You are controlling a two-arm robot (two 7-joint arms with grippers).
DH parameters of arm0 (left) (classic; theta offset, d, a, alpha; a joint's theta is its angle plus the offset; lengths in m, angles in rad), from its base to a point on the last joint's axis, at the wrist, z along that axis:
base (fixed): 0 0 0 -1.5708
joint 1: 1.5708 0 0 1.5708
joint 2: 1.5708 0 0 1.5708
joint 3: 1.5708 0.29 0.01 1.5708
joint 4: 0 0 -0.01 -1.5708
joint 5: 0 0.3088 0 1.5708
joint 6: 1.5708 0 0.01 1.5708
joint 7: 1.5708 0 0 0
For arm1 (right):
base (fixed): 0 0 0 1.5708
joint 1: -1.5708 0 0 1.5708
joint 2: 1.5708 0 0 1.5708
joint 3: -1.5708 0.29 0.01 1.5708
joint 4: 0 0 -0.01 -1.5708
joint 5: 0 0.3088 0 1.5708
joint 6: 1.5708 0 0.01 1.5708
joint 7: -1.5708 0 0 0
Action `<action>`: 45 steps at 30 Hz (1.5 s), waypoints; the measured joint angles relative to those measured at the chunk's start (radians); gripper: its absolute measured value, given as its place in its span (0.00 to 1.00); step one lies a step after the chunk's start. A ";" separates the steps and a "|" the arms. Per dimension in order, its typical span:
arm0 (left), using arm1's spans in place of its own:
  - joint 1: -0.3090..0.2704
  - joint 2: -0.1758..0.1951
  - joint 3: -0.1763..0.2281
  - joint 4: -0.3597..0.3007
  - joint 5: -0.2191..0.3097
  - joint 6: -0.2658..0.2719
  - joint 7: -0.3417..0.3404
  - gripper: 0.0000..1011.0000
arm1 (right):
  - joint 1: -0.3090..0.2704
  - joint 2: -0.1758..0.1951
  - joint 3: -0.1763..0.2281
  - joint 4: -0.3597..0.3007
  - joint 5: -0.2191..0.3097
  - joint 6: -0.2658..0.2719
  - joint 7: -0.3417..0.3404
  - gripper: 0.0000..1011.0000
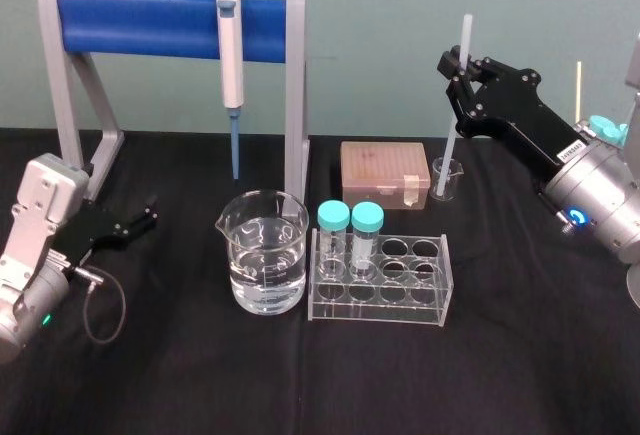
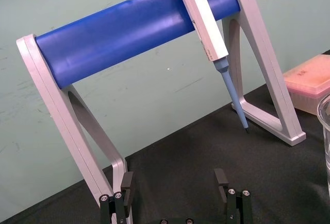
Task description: Pick up the stirring rod with one hand, then place it down.
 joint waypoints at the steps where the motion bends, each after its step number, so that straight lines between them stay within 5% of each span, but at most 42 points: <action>1: 0.000 0.000 0.000 0.000 0.000 0.000 0.000 0.99 | 0.003 0.001 -0.003 0.004 0.003 0.004 0.004 0.07; 45: 0.000 0.000 0.000 0.000 0.000 0.000 0.000 0.99 | 0.012 0.015 -0.032 0.006 0.019 0.011 0.004 0.07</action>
